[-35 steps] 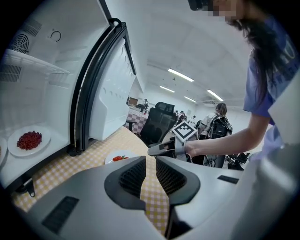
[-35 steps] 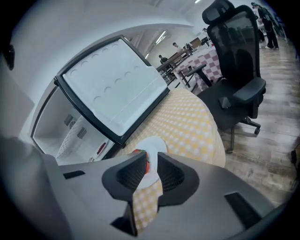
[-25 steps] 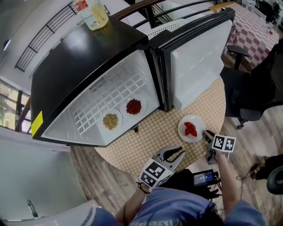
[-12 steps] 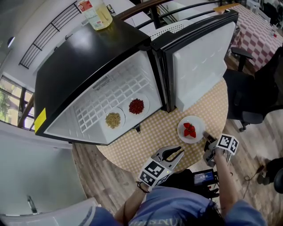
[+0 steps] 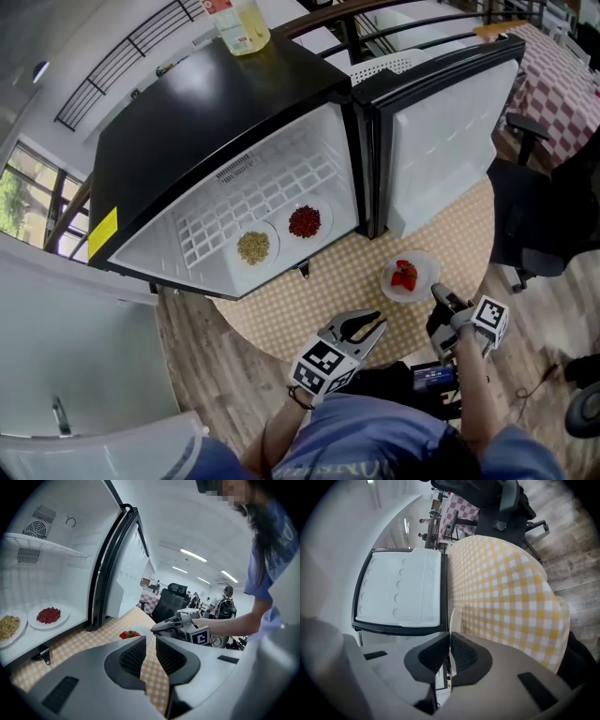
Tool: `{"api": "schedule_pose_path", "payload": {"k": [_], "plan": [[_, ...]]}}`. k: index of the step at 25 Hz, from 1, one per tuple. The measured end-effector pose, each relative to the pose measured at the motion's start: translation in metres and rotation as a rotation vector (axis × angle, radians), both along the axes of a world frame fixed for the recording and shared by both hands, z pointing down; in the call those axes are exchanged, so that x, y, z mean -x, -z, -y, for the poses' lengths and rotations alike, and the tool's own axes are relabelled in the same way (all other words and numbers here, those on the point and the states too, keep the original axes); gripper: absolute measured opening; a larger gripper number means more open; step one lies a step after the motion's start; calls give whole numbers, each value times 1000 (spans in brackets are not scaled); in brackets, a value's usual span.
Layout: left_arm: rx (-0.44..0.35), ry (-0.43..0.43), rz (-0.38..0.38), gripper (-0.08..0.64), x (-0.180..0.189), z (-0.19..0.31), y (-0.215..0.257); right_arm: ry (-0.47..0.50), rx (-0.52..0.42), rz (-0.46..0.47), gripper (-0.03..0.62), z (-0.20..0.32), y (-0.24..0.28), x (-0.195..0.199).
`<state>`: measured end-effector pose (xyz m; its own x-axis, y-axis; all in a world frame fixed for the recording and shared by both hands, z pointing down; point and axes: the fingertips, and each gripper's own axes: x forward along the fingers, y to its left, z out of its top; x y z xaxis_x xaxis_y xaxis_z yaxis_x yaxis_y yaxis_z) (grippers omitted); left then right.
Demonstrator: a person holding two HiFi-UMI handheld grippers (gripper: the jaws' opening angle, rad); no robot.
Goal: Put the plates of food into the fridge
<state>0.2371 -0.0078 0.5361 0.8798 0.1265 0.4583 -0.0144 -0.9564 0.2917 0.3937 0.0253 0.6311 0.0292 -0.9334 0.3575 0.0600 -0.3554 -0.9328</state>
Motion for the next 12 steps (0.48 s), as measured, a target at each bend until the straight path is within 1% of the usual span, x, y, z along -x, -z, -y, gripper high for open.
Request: {"api": "schedule_pose_path", "payload": {"k": [2, 3, 4, 8, 11, 12], "plan": [[18, 22, -1, 61, 3, 1, -3, -9, -9, 18, 25, 2, 5, 6], [43, 37, -2, 61, 3, 2, -6, -11, -12, 28, 25, 4, 6, 9], [83, 56, -1, 61, 3, 4, -12, -13, -13, 35, 25, 5, 7, 11], [295, 143, 29, 61, -7, 7, -48, -3, -3, 40, 25, 10, 6, 17], [420, 200, 65, 66, -16, 13, -74, 8, 15, 32, 25, 11, 3, 20], [472, 223, 74, 95, -19, 15, -80, 13, 21, 26, 25, 11, 2, 21]]}}
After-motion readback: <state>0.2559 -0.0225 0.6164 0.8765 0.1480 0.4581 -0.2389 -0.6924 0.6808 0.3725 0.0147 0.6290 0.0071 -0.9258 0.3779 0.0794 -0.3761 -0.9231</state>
